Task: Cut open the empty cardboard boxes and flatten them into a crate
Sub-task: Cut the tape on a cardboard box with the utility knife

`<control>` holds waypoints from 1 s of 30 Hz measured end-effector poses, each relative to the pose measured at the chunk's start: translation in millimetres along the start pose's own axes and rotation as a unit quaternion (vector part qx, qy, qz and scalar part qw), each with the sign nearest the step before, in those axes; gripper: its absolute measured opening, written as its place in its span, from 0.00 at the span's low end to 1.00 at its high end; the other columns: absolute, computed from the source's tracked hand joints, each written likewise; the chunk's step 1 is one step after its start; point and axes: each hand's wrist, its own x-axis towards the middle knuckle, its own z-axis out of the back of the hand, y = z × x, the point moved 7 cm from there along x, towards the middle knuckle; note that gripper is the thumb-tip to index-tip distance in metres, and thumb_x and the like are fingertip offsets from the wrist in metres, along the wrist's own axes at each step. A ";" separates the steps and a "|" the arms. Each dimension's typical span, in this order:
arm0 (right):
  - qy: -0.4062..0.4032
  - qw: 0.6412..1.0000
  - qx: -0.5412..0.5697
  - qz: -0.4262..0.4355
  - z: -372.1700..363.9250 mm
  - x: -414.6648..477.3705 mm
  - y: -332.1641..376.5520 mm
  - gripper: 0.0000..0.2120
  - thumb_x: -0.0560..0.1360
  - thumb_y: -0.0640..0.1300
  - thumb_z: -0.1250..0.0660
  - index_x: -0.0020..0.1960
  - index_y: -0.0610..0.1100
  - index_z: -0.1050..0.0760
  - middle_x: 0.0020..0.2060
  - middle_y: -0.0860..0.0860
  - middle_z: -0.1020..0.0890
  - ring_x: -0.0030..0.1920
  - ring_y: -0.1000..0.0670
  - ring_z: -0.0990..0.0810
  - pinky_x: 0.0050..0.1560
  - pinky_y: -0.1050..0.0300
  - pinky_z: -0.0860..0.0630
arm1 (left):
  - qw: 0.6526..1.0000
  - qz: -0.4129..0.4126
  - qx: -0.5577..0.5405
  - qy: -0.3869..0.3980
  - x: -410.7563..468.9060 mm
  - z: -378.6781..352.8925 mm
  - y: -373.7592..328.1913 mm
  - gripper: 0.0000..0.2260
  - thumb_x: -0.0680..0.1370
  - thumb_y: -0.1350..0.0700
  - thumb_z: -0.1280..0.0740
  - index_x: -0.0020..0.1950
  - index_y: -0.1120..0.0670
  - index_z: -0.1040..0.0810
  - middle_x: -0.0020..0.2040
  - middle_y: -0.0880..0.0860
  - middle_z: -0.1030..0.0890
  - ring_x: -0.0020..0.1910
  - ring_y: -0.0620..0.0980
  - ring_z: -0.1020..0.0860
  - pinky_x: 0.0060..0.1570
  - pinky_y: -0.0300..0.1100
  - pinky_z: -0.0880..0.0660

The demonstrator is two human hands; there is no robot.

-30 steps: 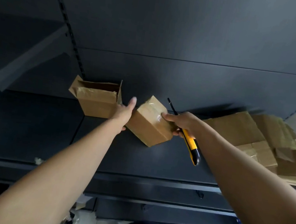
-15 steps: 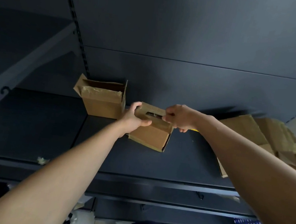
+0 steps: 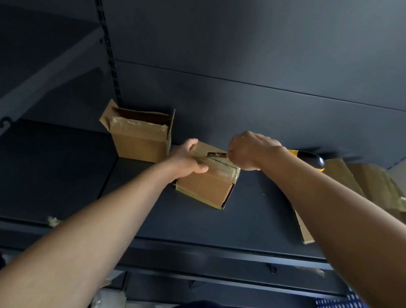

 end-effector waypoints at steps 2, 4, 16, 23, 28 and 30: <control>-0.008 1.000 -0.021 -0.013 4.8 -1.3 6.3 0.10 0.77 0.41 0.43 0.54 0.45 0.25 0.42 0.50 0.26 0.42 0.45 0.25 0.36 0.55 0.30 | 1.000 0.001 0.023 -0.003 0.8 0.4 -0.8 0.37 0.72 0.56 0.27 0.75 0.45 0.43 0.72 0.52 0.36 0.67 0.56 0.32 0.65 0.55 0.31; -0.012 0.999 -0.052 -0.007 8.1 -2.5 14.5 0.08 0.78 0.40 0.41 0.54 0.45 0.25 0.39 0.50 0.27 0.41 0.45 0.26 0.37 0.54 0.30 | 0.999 -0.001 0.048 -0.011 1.2 1.1 -2.5 0.36 0.73 0.56 0.28 0.75 0.45 0.43 0.72 0.53 0.35 0.67 0.56 0.31 0.64 0.54 0.30; 0.015 0.998 -0.061 -0.031 -13.7 -14.3 19.5 0.13 0.76 0.38 0.37 0.60 0.43 0.25 0.53 0.47 0.22 0.54 0.43 0.22 0.40 0.53 0.30 | 0.994 -0.009 0.112 -0.011 2.6 0.6 -10.9 0.36 0.74 0.56 0.29 0.77 0.46 0.45 0.74 0.52 0.38 0.70 0.56 0.34 0.63 0.52 0.32; 0.159 0.984 -0.020 -0.080 11.6 -22.0 -24.1 0.13 0.79 0.42 0.42 0.38 0.39 0.27 0.31 0.47 0.22 0.30 0.48 0.26 0.35 0.55 0.28 | 0.994 0.008 0.108 -0.002 5.4 1.7 -8.9 0.36 0.75 0.58 0.31 0.76 0.43 0.46 0.76 0.52 0.42 0.70 0.56 0.36 0.61 0.50 0.32; 0.170 0.973 -0.090 -0.125 -3.6 -26.5 -50.4 0.18 0.79 0.52 0.41 0.36 0.43 0.27 0.20 0.52 0.24 0.28 0.51 0.26 0.38 0.57 0.31 | 0.996 0.037 0.085 0.006 6.3 5.0 -9.1 0.34 0.75 0.60 0.30 0.73 0.45 0.44 0.72 0.54 0.38 0.64 0.57 0.30 0.54 0.52 0.23; 0.070 0.987 -0.001 -0.143 -5.6 -17.7 -65.0 0.12 0.78 0.47 0.40 0.42 0.39 0.28 0.30 0.47 0.25 0.31 0.48 0.25 0.41 0.54 0.25 | 0.995 0.045 0.088 -0.008 6.7 6.0 -11.6 0.30 0.74 0.62 0.29 0.68 0.48 0.41 0.68 0.55 0.35 0.59 0.57 0.28 0.52 0.51 0.21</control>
